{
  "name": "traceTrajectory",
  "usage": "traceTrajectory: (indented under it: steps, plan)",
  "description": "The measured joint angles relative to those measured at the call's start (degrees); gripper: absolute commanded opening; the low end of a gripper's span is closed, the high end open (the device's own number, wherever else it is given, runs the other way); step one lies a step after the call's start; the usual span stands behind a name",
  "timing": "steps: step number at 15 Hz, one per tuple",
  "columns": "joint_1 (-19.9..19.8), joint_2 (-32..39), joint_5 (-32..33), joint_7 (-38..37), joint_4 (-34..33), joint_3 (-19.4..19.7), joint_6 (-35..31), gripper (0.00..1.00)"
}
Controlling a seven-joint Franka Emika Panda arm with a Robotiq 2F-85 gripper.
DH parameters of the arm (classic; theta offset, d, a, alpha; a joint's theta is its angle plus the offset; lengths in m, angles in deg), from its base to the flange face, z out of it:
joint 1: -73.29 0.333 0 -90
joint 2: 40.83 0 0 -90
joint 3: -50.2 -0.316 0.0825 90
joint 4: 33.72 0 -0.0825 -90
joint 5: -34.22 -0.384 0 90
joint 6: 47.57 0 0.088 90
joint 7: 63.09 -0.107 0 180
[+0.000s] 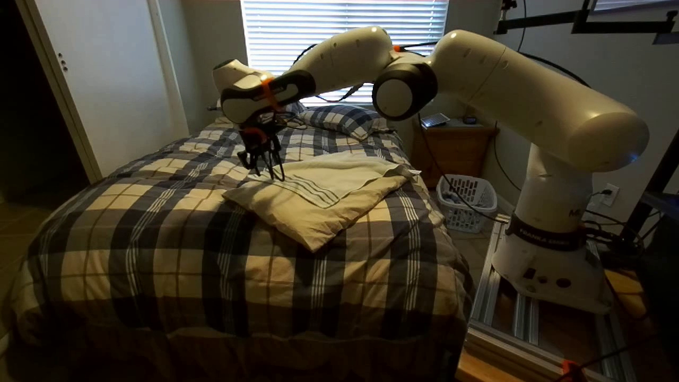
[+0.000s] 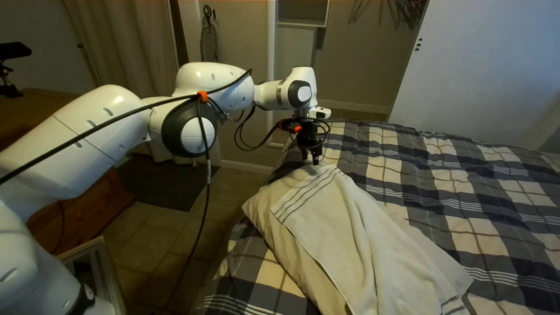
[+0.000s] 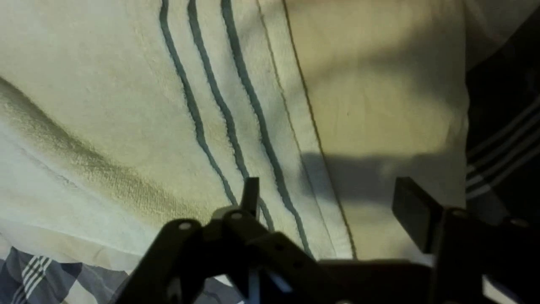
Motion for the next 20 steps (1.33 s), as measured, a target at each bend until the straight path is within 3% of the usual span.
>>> traceTrajectory:
  steps: [7, 11, 20]
  plan:
    - [4.3, -1.6, 6.5, 4.4, 7.4, 0.7, -0.2, 1.0]
    - [6.0, -5.7, 9.7, 4.7, 16.7, 1.3, -3.7, 1.0]
    - [6.3, -17.7, 14.4, 3.9, 38.2, 2.3, -4.1, 1.0]
